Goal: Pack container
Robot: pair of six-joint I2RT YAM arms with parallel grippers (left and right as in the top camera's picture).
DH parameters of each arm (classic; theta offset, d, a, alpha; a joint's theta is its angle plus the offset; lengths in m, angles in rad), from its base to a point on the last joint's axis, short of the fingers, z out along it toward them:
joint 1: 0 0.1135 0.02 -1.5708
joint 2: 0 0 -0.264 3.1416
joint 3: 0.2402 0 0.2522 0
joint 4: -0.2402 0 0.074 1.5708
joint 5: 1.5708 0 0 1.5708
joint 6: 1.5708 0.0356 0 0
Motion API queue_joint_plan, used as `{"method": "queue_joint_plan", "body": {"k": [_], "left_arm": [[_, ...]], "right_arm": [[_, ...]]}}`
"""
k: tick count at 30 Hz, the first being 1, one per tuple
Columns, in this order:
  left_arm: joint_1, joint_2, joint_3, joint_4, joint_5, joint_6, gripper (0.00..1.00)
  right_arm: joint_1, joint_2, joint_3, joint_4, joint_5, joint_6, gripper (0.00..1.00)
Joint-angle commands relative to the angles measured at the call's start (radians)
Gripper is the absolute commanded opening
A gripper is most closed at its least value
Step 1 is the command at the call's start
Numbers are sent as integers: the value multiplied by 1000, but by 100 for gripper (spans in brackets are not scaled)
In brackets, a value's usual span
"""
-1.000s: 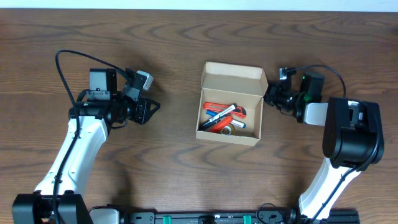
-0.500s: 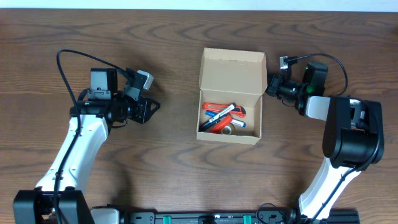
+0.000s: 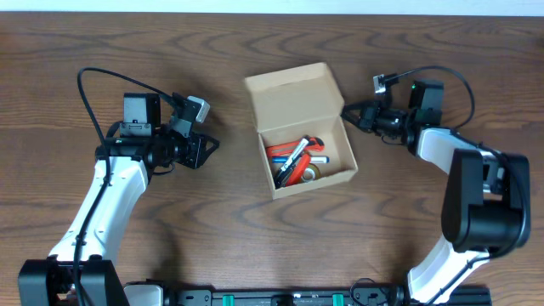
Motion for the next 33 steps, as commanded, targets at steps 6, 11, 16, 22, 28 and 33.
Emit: {"method": "queue_joint_plan", "body": {"k": [6, 11, 16, 22, 28, 33], "left_arm": [[0, 12, 0, -7, 4, -20, 33], [0, 32, 0, -23, -60, -23, 32], [-1, 74, 0, -23, -24, -24, 32], [-1, 101, 0, 19, -27, -51, 33], [-1, 161, 0, 92, -18, -167, 29], [-14, 248, 2, 148, 28, -259, 26]], "right_arm": [[7, -41, 31, -98, 41, -119, 1], [-1, -41, 31, -210, 160, -174, 1], [-24, -41, 31, -302, 244, -232, 1], [-25, -41, 31, -478, 317, -332, 1], [-45, -41, 31, -442, 319, -318, 1], [-45, -41, 31, -416, 320, -315, 1]]}}
